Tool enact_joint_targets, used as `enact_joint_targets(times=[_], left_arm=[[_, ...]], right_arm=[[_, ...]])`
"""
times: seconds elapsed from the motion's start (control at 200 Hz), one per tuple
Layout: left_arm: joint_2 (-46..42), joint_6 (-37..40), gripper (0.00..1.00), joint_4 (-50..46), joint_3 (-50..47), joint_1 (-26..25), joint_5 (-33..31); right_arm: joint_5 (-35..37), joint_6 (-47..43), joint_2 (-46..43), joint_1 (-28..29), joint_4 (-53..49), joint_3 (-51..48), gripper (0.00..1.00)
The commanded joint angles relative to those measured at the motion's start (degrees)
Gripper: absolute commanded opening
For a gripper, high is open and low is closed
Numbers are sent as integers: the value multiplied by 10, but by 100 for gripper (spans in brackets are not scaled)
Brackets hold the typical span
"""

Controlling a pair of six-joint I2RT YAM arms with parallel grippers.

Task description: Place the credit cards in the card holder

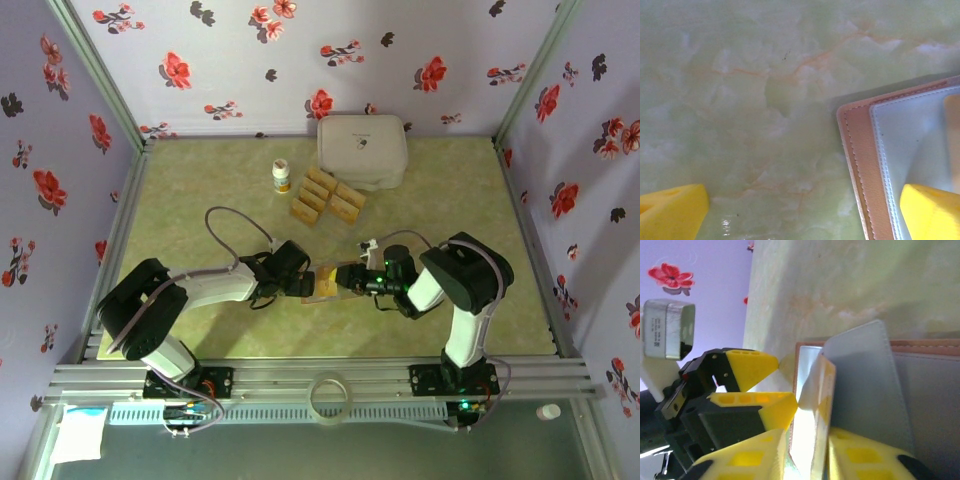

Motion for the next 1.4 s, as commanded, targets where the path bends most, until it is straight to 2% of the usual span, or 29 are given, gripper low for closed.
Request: enact_joint_targets(times=[0.0, 0.23, 0.385, 0.665, 0.95, 1.305, 1.395], left_arm=[[25, 13, 100, 1, -8, 10, -3], [27, 14, 100, 0, -7, 11, -2], [27, 14, 100, 1, -7, 11, -2], [28, 15, 100, 2, -7, 13, -3], [22, 18, 100, 7, -13, 26, -3], [44, 23, 100, 13, -7, 31, 1], [47, 24, 100, 14, -3, 31, 2]], right_arm=[[38, -15, 11, -7, -72, -10, 33], [86, -78, -66, -10, -241, 5, 43], [110, -114, -103, -11, -339, 26, 44], [130, -135, -135, -11, -410, 48, 45], [165, -177, -224, -11, -539, 81, 51], [220, -212, -265, -10, -647, 125, 51], [257, -224, -267, -10, -690, 143, 44]])
